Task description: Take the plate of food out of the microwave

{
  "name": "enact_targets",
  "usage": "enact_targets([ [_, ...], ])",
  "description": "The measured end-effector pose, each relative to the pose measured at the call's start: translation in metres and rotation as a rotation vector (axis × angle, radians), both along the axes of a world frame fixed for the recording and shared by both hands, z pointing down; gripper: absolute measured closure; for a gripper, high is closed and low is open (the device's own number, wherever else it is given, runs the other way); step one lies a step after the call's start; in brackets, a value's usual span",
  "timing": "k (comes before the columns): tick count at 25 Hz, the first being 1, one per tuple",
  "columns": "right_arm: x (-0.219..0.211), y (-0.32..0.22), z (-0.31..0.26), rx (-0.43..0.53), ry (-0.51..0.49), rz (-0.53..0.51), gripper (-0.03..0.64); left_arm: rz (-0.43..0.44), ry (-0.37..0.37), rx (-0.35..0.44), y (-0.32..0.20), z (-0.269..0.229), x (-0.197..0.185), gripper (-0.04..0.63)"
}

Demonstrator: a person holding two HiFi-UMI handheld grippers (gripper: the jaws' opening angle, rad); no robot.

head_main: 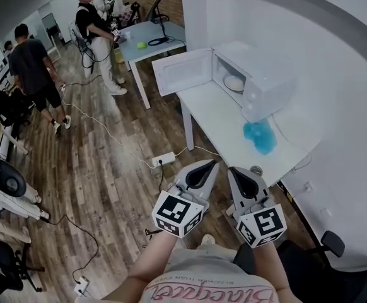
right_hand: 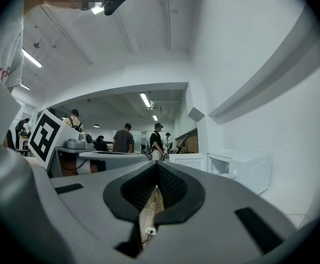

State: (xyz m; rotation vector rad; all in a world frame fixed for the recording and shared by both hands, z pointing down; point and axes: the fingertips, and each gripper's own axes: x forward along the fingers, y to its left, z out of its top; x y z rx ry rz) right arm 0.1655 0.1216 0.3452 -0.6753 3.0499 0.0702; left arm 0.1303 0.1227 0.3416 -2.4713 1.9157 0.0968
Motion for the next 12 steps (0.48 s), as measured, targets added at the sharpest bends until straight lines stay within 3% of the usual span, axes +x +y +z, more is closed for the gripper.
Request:
enact_targets([
  [12, -0.021, -0.051, 0.005, -0.004, -0.015, -0.062, 0.606, -0.062, -0.006, -0.006, -0.048, 0.005, -0.021, 0.589],
])
